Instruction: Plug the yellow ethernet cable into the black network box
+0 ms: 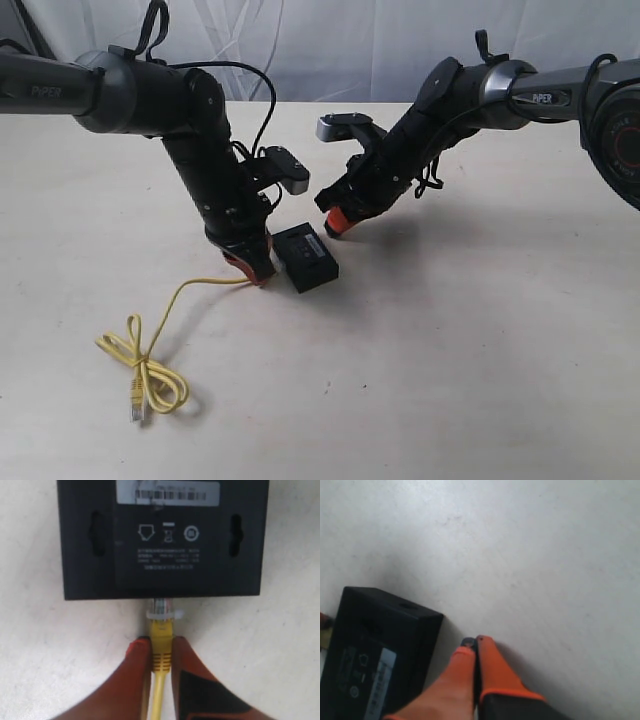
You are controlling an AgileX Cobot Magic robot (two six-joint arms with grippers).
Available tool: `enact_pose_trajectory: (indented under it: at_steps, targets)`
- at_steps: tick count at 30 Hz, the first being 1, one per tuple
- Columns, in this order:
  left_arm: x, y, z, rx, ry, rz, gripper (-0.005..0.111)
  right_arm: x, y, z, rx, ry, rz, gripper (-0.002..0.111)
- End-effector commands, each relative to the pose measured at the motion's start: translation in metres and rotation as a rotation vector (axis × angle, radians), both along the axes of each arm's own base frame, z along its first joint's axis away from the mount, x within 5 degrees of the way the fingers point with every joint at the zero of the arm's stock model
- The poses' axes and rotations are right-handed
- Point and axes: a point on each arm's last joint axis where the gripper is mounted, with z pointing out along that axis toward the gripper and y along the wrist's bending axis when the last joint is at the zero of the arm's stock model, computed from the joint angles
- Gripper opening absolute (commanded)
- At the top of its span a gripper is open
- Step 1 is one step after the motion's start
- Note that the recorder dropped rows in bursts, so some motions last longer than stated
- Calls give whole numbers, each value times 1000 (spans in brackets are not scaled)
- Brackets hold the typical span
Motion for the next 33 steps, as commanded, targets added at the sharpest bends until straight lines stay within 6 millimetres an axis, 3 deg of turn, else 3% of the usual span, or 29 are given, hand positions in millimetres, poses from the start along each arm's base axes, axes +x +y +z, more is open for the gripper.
enact_pose_trajectory:
  at_steps: [1, 9, 33]
  targets:
    - [-1, -3, 6, -10, 4, 16, 0, -4, -4, -6, -34, 34, 43, -1]
    - [1, -4, 15, -38, -28, 32, 0, -7, -3, -5, -14, 62, 51, -1]
    - [0, -6, 6, -36, 2, 62, 0, -7, -3, -4, -8, 68, 53, -1]
